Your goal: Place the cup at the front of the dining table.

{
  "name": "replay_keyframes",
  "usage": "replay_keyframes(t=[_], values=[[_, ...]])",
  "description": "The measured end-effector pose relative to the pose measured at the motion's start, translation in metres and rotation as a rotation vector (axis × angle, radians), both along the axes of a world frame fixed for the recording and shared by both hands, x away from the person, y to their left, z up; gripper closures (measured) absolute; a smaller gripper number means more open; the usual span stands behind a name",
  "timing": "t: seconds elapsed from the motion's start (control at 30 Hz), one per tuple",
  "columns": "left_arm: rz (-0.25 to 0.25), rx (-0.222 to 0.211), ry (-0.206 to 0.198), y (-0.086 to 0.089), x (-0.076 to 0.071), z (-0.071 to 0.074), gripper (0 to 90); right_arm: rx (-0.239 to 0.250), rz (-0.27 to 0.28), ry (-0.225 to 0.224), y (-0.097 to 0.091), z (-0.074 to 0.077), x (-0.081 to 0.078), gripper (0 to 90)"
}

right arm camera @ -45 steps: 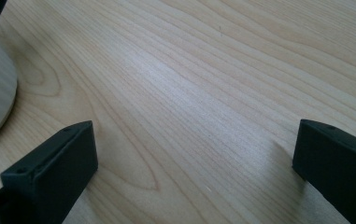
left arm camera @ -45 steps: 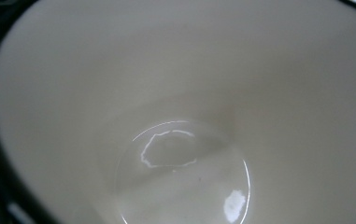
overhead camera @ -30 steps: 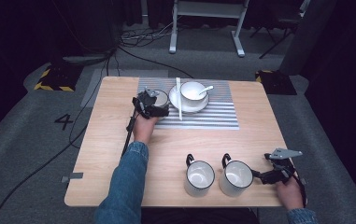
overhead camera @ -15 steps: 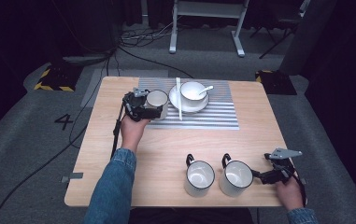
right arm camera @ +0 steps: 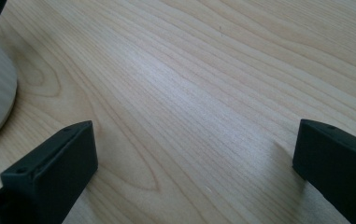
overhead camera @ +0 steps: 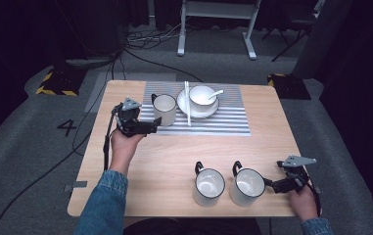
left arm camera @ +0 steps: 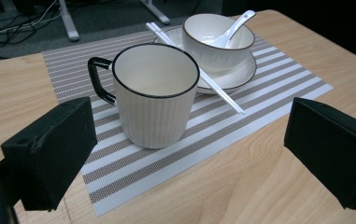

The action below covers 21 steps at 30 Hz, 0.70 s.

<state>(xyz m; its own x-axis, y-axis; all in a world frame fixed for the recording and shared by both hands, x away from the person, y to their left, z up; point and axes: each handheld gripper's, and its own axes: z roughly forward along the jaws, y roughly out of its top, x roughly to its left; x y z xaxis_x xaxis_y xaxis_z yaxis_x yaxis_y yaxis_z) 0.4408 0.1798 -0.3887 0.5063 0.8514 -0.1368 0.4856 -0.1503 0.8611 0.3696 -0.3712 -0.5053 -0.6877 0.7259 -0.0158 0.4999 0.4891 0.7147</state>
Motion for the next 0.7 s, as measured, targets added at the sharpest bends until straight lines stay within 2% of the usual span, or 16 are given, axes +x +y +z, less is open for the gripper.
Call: replay_keyframes(t=[0.07,0.13,0.17,0.27,0.3,0.47,0.53,0.6,0.63,0.7], values=[[-0.010,0.007,-0.002,0.004,-0.008,0.000,2.9,0.000,0.000,0.000,0.000,0.000,0.000,0.0],[-0.028,0.034,0.019,0.009,-0.019,0.000,2.8,0.000,0.000,0.000,0.000,0.000,0.000,0.0],[-0.028,0.034,0.019,0.009,-0.019,0.000,2.8,0.000,0.000,0.000,0.000,0.000,0.000,0.0],[-0.024,0.055,0.008,0.017,-0.037,0.002,2.9,0.000,0.000,0.000,0.000,0.000,0.000,0.0],[-0.024,0.055,0.008,0.017,-0.037,0.002,2.8,0.000,0.000,0.000,0.000,0.000,0.000,0.0],[-0.040,0.050,0.010,0.028,-0.056,0.004,2.8,0.000,0.000,0.000,0.000,0.000,0.000,0.0],[-0.043,0.061,0.013,0.031,-0.063,0.004,2.8,0.000,0.000,0.000,0.000,0.000,0.000,0.0],[-0.071,0.096,0.020,0.034,-0.070,0.003,2.9,0.000,0.000,0.000,0.000,0.000,0.000,0.0],[-0.082,0.093,0.028,0.034,-0.073,0.002,2.9,0.000,0.000,0.000,0.000,0.000,0.000,0.0],[-0.103,0.134,0.037,0.035,-0.083,-0.006,2.9,0.000,0.000,0.000,0.000,0.000,0.000,0.0]])
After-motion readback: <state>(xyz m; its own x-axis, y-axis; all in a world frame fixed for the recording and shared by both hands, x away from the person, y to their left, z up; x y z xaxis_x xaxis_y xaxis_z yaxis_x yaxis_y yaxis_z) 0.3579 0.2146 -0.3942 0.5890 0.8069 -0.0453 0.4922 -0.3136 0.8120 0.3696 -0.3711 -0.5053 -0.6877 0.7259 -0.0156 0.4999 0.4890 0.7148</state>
